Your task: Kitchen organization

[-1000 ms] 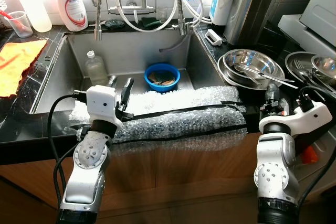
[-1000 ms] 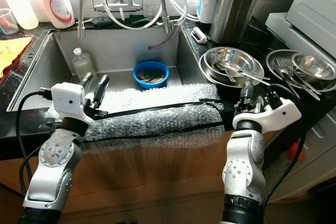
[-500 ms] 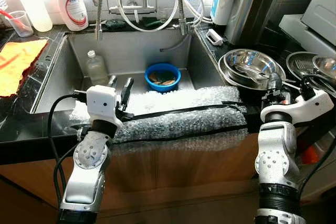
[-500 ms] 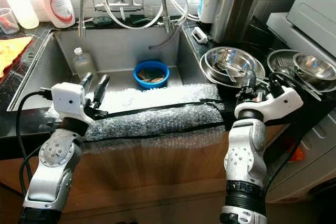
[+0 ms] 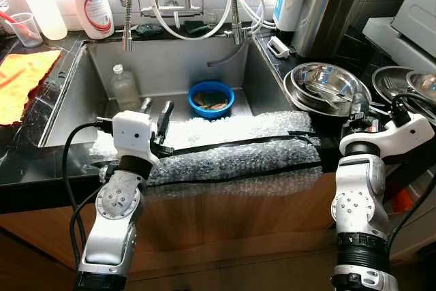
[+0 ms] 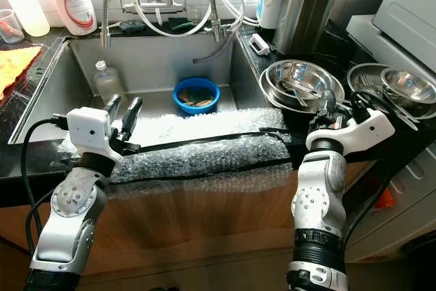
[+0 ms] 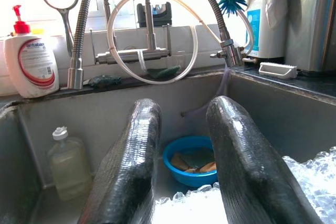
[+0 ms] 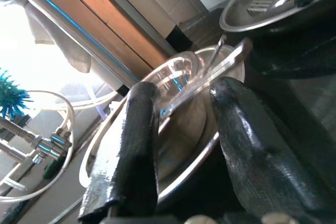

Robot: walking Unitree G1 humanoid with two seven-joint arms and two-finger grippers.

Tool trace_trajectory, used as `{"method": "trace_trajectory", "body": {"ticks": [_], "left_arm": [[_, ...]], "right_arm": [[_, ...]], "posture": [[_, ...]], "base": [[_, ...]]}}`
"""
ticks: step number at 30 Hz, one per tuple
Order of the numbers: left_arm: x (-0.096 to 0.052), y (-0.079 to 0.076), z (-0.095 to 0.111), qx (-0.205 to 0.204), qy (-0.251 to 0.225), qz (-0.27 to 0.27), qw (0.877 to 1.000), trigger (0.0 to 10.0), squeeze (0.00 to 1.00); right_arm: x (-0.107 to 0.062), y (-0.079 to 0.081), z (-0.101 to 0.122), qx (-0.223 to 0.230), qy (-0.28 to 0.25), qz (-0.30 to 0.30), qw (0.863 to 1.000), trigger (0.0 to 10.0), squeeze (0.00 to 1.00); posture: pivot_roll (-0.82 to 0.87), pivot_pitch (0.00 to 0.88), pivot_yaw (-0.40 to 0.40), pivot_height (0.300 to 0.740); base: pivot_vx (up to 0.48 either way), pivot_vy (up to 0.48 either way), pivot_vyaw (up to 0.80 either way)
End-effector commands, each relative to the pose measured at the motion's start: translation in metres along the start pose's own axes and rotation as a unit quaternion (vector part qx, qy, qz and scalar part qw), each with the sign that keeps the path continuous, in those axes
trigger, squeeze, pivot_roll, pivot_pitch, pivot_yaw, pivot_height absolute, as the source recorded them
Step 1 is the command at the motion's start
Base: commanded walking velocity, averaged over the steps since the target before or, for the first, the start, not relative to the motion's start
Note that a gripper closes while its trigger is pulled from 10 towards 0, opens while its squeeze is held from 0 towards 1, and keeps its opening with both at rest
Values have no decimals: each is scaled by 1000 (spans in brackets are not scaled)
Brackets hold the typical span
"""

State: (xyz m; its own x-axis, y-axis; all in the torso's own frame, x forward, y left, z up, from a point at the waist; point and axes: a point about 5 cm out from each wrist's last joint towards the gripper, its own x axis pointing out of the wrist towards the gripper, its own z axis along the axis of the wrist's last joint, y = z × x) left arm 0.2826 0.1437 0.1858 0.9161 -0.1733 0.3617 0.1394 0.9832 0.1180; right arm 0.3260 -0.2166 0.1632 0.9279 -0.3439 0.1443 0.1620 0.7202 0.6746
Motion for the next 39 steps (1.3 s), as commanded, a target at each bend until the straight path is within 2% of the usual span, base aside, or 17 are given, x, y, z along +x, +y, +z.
{"method": "trace_trajectory", "body": {"ticks": [1, 2, 3, 4, 5, 6, 7, 11, 12, 14, 15, 18, 20, 27, 28, 29, 39], "left_arm": [[1, -1, 0, 1, 2, -1, 1000, 10000, 0], [1, -1, 0, 1, 2, -2, 1000, 10000, 0], [1, -1, 0, 1, 2, -2, 1000, 10000, 0], [1, -1, 0, 1, 1, -2, 1000, 10000, 0], [1, -1, 0, 1, 1, -2, 1000, 10000, 0], [1, -1, 0, 1, 1, -2, 1000, 10000, 0], [1, -1, 0, 1, 1, -2, 1000, 10000, 0], [1, -1, 0, 1, 1, -1, 1000, 10000, 0], [1, -1, 0, 1, 1, -1, 1000, 10000, 0], [1, 0, 0, 2, 0, 0, 1000, 10000, 0], [1, 0, 0, 2, 0, 0, 1000, 10000, 0], [1, 0, 0, 2, 0, 0, 1000, 10000, 0], [1, 0, 0, 2, 0, 1, 1000, 10000, 0], [2, 0, 1, 2, -1, 1, 1000, 10000, 0], [2, 0, 1, 2, -1, 2, 1000, 10000, 0], [2, 0, 1, 3, -1, 2, 1000, 10000, 0], [3, 1, 2, 6, -5, 5, 1000, 10000, 0]], "right_arm": [[5, 2, 5, -6, -8, 2, 1000, 10000, 0], [5, 1, 5, -5, -8, 2, 1000, 10000, 0], [5, 1, 5, -5, -9, 2, 1000, 7020, 0], [5, 1, 5, -5, -9, 2, 1000, 6392, 0], [5, 1, 5, -4, -9, 2, 1000, 3490, 0], [5, 1, 5, -4, -9, 2, 1000, 3490, 0], [5, 1, 5, -4, -9, 3, 1000, 0, 0], [5, 3, 4, -4, -8, 8, 1000, 0, 0], [5, 3, 3, -4, -8, 9, 1000, 2392, 0], [5, 4, 3, -3, -7, 11, 1000, 4745, 0], [6, 5, 3, -3, -7, 11, 1000, 4745, 0], [6, 5, 3, -3, -5, 14, 1000, 9608, 0], [6, 6, 3, -3, -4, 15, 1000, 10000, 0], [6, 11, 4, 0, -7, 26, 1000, 10000, 0], [6, 12, 5, 3, -9, 30, 1000, 2784, 0], [6, 15, 6, 7, -13, 37, 999, 0, 0], [8, 37, 18, 12, -38, 82, 996, 0, 0]], "posture": [[-12, 15, -22, 740], [-12, 15, -22, 740], [-12, 16, -21, 740], [-13, 14, -22, 740], [-13, 14, -22, 740], [-13, 14, -22, 740], [-13, 13, -21, 740], [-10, 12, -22, 740], [-10, 12, -21, 740], [-10, 12, -21, 740], [-10, 12, -21, 740], [-10, 11, -22, 740], [-10, 10, -22, 740], [-8, 11, -24, 740], [-8, 11, -24, 740], [-9, 10, -24, 740], [-11, 9, -24, 740]], "base": [[0, 0, 0], [0, 0, 0], [0, 0, 0], [0, 0, 0], [0, 0, 0], [0, 0, 0], [0, 0, 0], [0, 0, 0], [0, 0, 0], [0, 0, 0], [0, 0, 0], [0, 0, 0], [0, 0, 0], [0, 0, 0], [0, 0, 0], [0, 0, 0], [0, 0, 0]]}}
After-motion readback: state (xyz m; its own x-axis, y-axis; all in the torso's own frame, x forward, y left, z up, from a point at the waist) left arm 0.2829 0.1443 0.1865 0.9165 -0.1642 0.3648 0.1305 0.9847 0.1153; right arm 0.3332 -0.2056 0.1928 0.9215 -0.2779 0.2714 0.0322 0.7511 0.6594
